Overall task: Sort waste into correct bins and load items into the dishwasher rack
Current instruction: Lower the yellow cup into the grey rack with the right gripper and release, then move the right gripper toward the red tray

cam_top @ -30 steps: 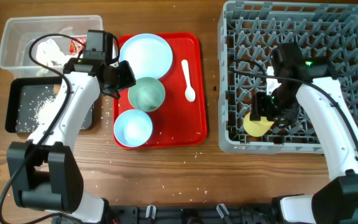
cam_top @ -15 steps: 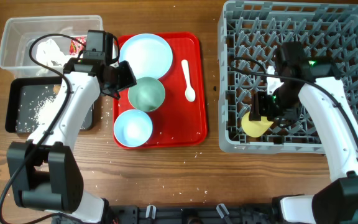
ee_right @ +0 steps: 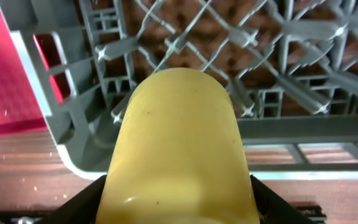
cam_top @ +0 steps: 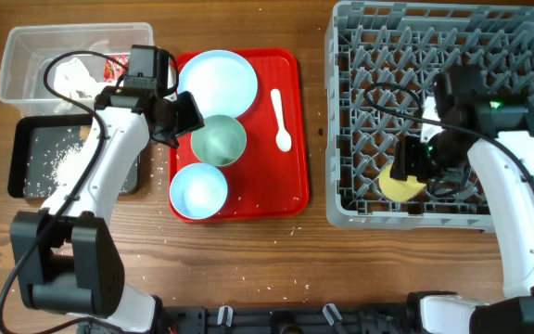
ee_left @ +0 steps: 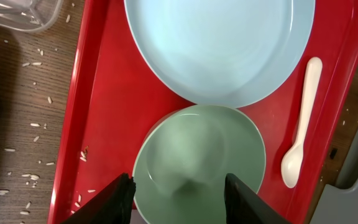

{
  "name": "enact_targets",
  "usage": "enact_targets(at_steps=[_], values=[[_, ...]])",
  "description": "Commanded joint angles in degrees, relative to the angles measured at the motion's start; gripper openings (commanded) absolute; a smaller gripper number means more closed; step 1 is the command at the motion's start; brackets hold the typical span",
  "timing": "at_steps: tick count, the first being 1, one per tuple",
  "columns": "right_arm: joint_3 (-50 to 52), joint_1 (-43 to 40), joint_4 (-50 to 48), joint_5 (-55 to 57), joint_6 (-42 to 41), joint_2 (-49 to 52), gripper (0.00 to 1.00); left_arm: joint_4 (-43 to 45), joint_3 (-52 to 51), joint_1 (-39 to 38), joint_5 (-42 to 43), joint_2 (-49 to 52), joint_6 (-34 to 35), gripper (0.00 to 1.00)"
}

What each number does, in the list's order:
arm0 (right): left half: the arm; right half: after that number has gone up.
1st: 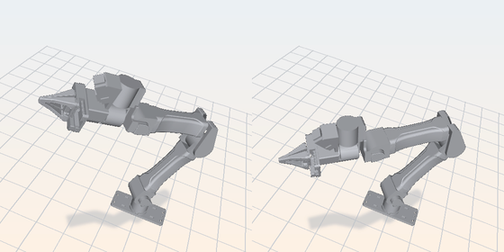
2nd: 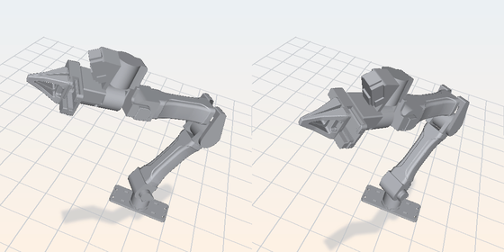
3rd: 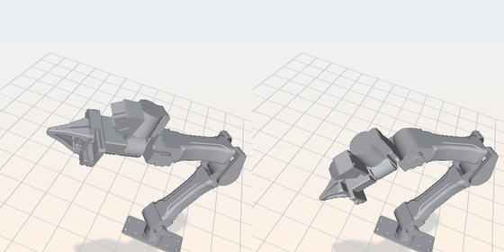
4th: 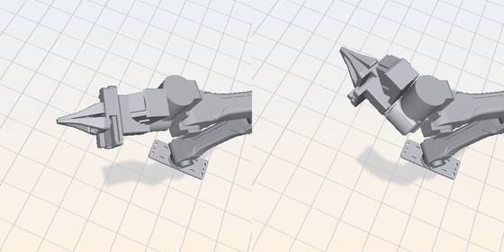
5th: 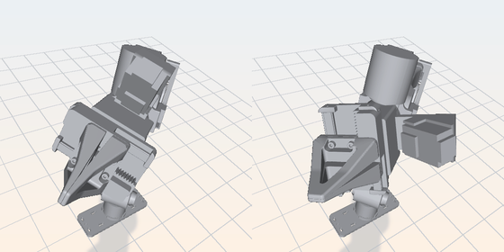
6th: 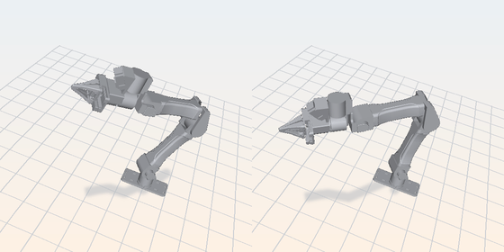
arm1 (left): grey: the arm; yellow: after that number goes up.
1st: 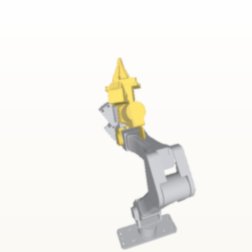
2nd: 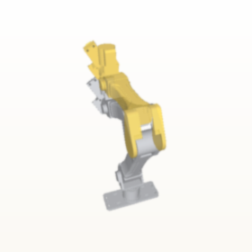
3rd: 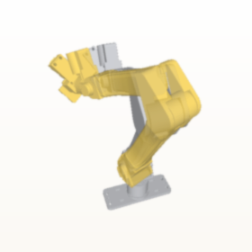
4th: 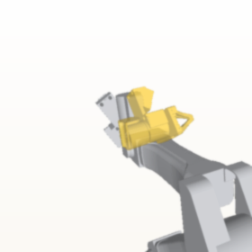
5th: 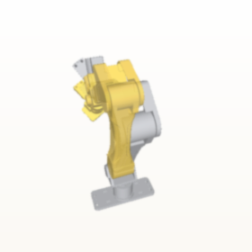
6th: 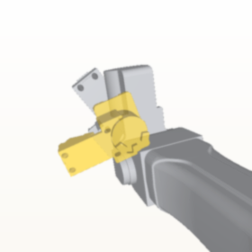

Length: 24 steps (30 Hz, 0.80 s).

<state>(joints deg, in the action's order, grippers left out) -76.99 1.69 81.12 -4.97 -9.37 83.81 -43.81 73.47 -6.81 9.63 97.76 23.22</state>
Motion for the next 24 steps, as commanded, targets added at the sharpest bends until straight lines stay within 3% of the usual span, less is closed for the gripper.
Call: enact_targets(at_steps=[1,7,11,12,13,17,21,24], values=[[1.9,-0.13,-1.42,1.27,-0.87,-0.52,0.3,-0.17,0.52,-0.22,-0.76,-1.11,-0.52,0.48],[7.74,-0.17,-6.25,0.83,-0.96,0.26,0.3,-0.2,0.52,-0.22,-0.76,-1.11,-0.52,0.47],[8.92,-0.17,-8.13,0.42,-1.14,0.26,0.76,-0.2,0.52,-0.22,-0.76,-1.11,-0.5,0.47],[8.92,-0.17,-8.13,0.42,-1.16,0.26,0.95,-0.2,0.52,-0.22,-0.76,-1.11,-0.5,0.47],[8.92,-0.17,-8.26,0.42,-1.14,0.26,1.0,-0.2,0.52,-0.22,-0.76,-1.11,-0.52,0.47],[7.28,-0.17,-8.59,0.39,-1.31,0.24,1.0,-0.22,0.52,-0.22,-0.76,-1.11,-0.5,0.46],[-0.59,-0.17,-8.09,-2.21,-1.07,0.2,1.0,-0.22,0.52,-0.22,-0.76,-1.11,-0.5,0.47],[-9.22,-0.15,-10.21,-12.02,3.37,0.17,0.99,-0.22,0.52,-0.22,-0.72,-1.11,-1.25,0.47]])
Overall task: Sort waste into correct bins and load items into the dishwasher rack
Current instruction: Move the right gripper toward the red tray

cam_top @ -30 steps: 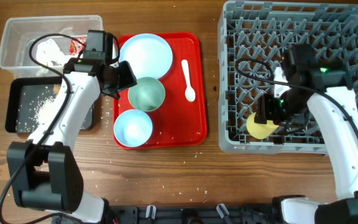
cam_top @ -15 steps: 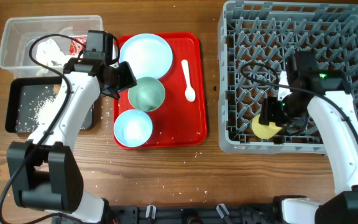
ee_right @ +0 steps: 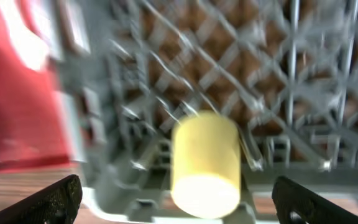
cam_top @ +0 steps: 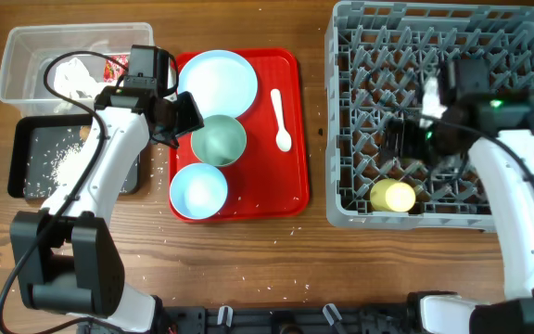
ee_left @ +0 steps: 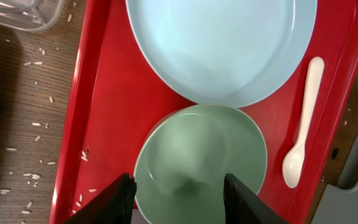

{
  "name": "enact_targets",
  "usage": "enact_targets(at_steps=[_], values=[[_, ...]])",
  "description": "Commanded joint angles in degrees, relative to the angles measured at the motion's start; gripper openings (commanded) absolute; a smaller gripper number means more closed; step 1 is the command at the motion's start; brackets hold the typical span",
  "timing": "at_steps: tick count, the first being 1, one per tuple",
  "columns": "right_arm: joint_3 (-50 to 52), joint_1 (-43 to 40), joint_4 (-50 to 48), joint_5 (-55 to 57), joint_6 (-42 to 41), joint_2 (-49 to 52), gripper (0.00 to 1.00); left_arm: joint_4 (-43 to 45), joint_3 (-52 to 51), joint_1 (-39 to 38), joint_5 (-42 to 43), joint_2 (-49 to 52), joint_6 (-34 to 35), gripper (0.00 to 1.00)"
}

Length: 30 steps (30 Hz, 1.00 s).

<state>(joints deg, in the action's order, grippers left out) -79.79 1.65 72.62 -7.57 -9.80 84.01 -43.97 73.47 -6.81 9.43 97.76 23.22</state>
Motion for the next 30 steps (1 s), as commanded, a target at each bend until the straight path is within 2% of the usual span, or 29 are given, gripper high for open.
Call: enact_targets(at_steps=[1,3,5,9,13,15,18,21,22,25,28,30], values=[[-7.48,0.0,-3.15,-12.59,4.09,-0.02,1.0,-0.07,0.52,-0.28,-0.52,-1.11,-2.82,0.47],[-7.85,1.46,-9.05,-18.62,3.76,0.09,0.99,-0.48,0.52,-0.9,-0.52,-1.11,-6.45,0.47],[-7.85,4.48,-13.07,-19.61,2.69,0.59,0.99,-0.48,0.52,-1.86,-0.55,-1.11,-6.67,0.48],[-7.85,11.52,-18.73,-16.7,-1.75,2.1,0.98,-0.66,0.52,-5.16,-0.57,-1.11,-12.61,0.51],[-7.85,16.44,-20.68,-11.3,-6.19,2.8,1.0,-0.66,0.52,-6.56,-1.86,-1.11,-12.31,0.51],[-7.85,17.66,-21.97,-8.76,-10.03,2.99,1.0,-1.42,1.27,-5.55,-1.84,-1.2,-12.31,0.51],[-7.85,21.2,-24.46,-6.82,-11.41,4.9,1.0,-4.44,4.48,-2.64,-1.84,-2.67,-12.31,0.51],[-7.85,26.49,-30.36,-4.02,-17.0,9.73,0.93,-4.72,6.08,0.79,-1.84,-5.73,-12.33,0.54],[-7.85,29.03,-33.11,-1.57,-19.06,12.61,0.91,-4.79,6.08,3.54,-1.84,-7.13,-12.33,0.63],[-7.85,32.7,-37.0,1.77,-20.37,18.62,0.87,-6.51,6.08,9.07,-1.49,-7.65,-12.02,0.68],[-7.85,33.86,-39.43,1.73,-20.79,25.62,0.79,-7.63,6.05,13.88,-1.38,-7.61,-10.58,0.88],[-7.85,33.92,-39.58,1.49,-21.9,29.09,0.74,-7.65,6.05,14.93,-1.38,-7.61,-10.58,0.92]])
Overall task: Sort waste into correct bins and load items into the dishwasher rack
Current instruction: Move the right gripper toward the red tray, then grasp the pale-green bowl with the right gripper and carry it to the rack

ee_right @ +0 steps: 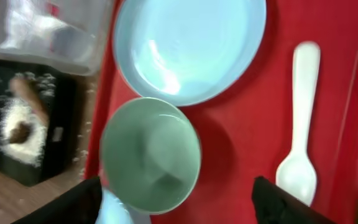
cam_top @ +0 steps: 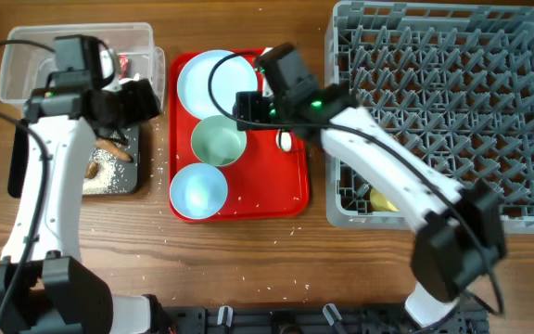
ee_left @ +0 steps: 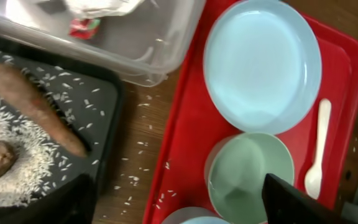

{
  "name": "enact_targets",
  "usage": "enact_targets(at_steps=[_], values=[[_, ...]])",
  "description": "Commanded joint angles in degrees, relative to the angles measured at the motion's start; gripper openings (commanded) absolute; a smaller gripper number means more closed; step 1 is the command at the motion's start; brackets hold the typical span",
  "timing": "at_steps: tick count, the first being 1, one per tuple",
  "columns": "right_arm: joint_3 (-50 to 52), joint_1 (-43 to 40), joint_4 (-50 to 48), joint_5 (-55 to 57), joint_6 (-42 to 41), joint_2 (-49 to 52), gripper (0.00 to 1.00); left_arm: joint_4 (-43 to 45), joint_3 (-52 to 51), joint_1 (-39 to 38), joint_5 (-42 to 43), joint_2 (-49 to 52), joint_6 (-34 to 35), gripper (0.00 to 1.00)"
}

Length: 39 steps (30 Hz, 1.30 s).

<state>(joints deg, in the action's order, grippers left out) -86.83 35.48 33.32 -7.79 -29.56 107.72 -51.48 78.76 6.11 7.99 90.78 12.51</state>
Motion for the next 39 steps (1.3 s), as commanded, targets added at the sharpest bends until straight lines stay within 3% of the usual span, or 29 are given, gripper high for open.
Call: enact_targets(at_steps=[1,2,4,8,10,13,18,23,27,29,31,33,36,39], values=[[-0.81,0.09,-0.33,1.25,-2.14,6.64,0.72,-0.13,0.76,2.14,0.07,-0.63,0.13,0.93],[-0.81,0.09,-0.35,0.17,-2.1,8.81,0.66,-0.15,0.76,2.1,0.07,-0.63,0.13,1.0],[-0.81,0.15,-0.37,-1.31,-2.12,11.87,0.58,-0.26,0.76,2.05,0.07,-0.63,0.11,1.0],[-0.79,0.31,-0.48,-3.52,-2.12,15.19,0.54,-0.26,0.76,2.05,0.04,-0.63,0.11,1.0],[-0.79,0.31,-0.48,-3.45,-2.1,15.19,0.46,-0.26,0.76,2.05,0.04,-0.63,0.11,1.0],[-0.79,0.28,-0.42,-3.37,-2.1,15.19,0.24,-0.26,0.76,2.05,0.04,-0.63,0.11,1.0],[-0.83,-1.2,1.75,-2.01,-1.92,12.48,0.06,-0.26,0.76,2.05,0.04,-0.63,0.11,1.0],[-1.14,-7.19,9.27,8.04,-2.08,-0.57,0.04,-0.26,0.76,2.05,0.04,-0.63,0.11,1.0],[-1.14,-14.99,12.46,24.63,-2.08,-13.27,0.04,-0.26,0.76,2.05,0.04,-0.63,0.11,1.0],[-1.14,-17.94,12.17,39.45,-1.7,-16.15,0.05,-0.26,0.76,2.05,0.04,-0.63,0.11,1.0],[-0.83,-19.89,7.34,59.08,6.71,-14.91,0.04,-0.26,0.76,2.05,0.04,-0.63,0.11,1.0],[-0.81,-20.92,-0.55,67.04,18.91,-11.98,0.04,-0.26,0.76,2.05,0.04,-0.63,0.11,1.0],[-0.81,-21.31,-17.33,69.94,40.26,-5.81,0.04,-0.26,0.76,2.05,0.04,-0.63,0.11,1.0],[-0.81,-21.31,-28.06,69.92,55.74,-0.15,0.04,-0.26,0.76,2.05,0.04,-0.63,0.11,1.0]])
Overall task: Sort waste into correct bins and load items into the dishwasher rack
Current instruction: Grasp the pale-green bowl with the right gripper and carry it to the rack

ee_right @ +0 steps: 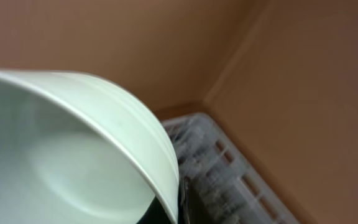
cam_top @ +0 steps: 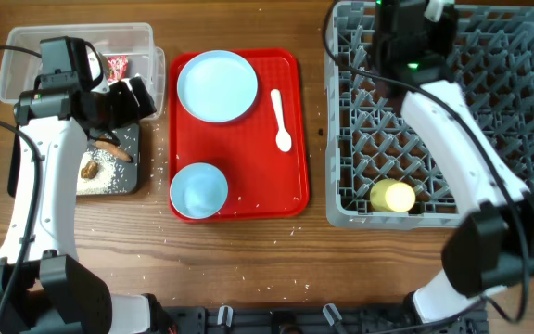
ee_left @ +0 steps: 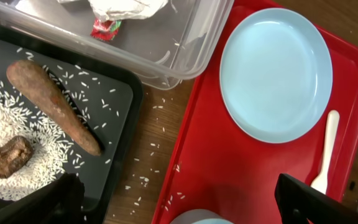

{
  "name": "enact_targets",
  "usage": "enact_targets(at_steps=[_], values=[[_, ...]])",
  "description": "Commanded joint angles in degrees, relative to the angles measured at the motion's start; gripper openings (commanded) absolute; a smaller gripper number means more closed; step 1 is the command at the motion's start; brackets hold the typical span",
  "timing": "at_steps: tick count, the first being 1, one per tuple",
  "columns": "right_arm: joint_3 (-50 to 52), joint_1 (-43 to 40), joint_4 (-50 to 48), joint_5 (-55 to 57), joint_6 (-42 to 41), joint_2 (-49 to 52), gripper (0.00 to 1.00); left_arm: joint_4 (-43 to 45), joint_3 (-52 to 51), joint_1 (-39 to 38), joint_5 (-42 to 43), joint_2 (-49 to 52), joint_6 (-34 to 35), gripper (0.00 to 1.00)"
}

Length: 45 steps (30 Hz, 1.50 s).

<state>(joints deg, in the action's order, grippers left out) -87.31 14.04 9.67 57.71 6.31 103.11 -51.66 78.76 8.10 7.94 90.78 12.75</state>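
Note:
A pale green bowl (ee_right: pixel 73 155) fills the right wrist view, tilted, with my right gripper (cam_top: pixel 406 23) shut on its rim above the far left part of the grey dishwasher rack (cam_top: pixel 527 121). In the rack's front left corner lies a yellow cup (cam_top: pixel 399 197). On the red tray (cam_top: pixel 290 186) rest a light blue plate (cam_top: pixel 216 85), a white spoon (cam_top: pixel 281 121) and a small light blue bowl (cam_top: pixel 198 190). My left gripper (cam_top: pixel 133 96) hangs open between the bins and the tray, holding nothing.
A clear plastic bin (cam_top: pixel 26 56) with wrappers stands at the far left. In front of it a black tray (ee_left: pixel 114 106) holds rice, a carrot-like piece (ee_left: pixel 51 106) and a brown lump (ee_left: pixel 8 155). Rice grains are scattered on the wooden table (cam_top: pixel 341 269).
The green bowl has left the red tray and is now in my right gripper, which went from open over the tray to the rack's far left. My left gripper shifted slightly.
My right gripper first held the yellow cup in the rack's front left while my left hung open over the green bowl. The cup was then let go there. Later my left was over the bins and my right open above the tray. Now my right holds the green bowl at the rack.

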Motion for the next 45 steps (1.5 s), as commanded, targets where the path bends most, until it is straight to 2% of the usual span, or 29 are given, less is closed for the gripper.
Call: enact_targets(at_steps=[1,5,8,15,27,28,30,31,34,37,42,43,45], values=[[-0.33,0.13,-7.1,4.42,23.96,6.23,0.04,-0.09,0.76,0.07,0.09,-0.63,-0.13,1.0],[-0.33,0.31,-13.99,4.39,30.6,11.85,0.04,-0.09,0.76,0.07,0.09,-0.63,-0.13,1.0],[-0.33,0.31,-16.5,3.06,31.21,15.23,0.04,-0.09,0.76,0.07,0.09,-0.63,-0.13,1.0],[-0.33,2.36,-16.02,-1.2,30.99,17.68,0.04,-0.09,0.76,0.07,0.09,-0.63,-0.13,1.0],[-0.33,3.87,-10.6,0.94,29.55,20.22,0.05,-0.09,0.76,0.07,0.09,-0.63,-0.13,1.0],[-0.33,4.68,-10.27,0.96,29.53,20.22,0.09,-0.09,0.76,0.07,0.09,-0.63,-0.13,1.0],[-0.33,6.78,-9.14,0.9,29.7,20.22,0.3,-0.09,0.76,0.07,0.09,-0.63,-0.13,1.0],[-0.33,7.48,-8.81,0.92,29.7,20.22,0.36,-0.09,0.76,0.07,0.09,-0.63,-0.13,1.0],[-0.33,8.87,-8.22,0.92,29.73,20.22,0.44,-0.09,0.76,0.07,0.09,-0.63,-0.13,1.0],[-0.33,9.53,-7.19,0.92,29.77,20.22,0.58,-0.09,0.76,0.07,0.09,-0.63,-0.13,1.0],[-0.35,10.21,-7.06,0.72,30.64,19.34,0.91,-0.09,0.76,0.07,0.09,-0.63,-0.13,1.0],[-0.35,10.67,-7.06,0.0,31.28,18.56,0.95,-0.09,0.76,0.07,0.09,-0.63,-0.13,1.0],[-0.35,11.52,-7.02,-2.08,31.19,17.14,0.96,-0.09,0.76,0.07,0.09,-0.63,-0.13,1.0]])
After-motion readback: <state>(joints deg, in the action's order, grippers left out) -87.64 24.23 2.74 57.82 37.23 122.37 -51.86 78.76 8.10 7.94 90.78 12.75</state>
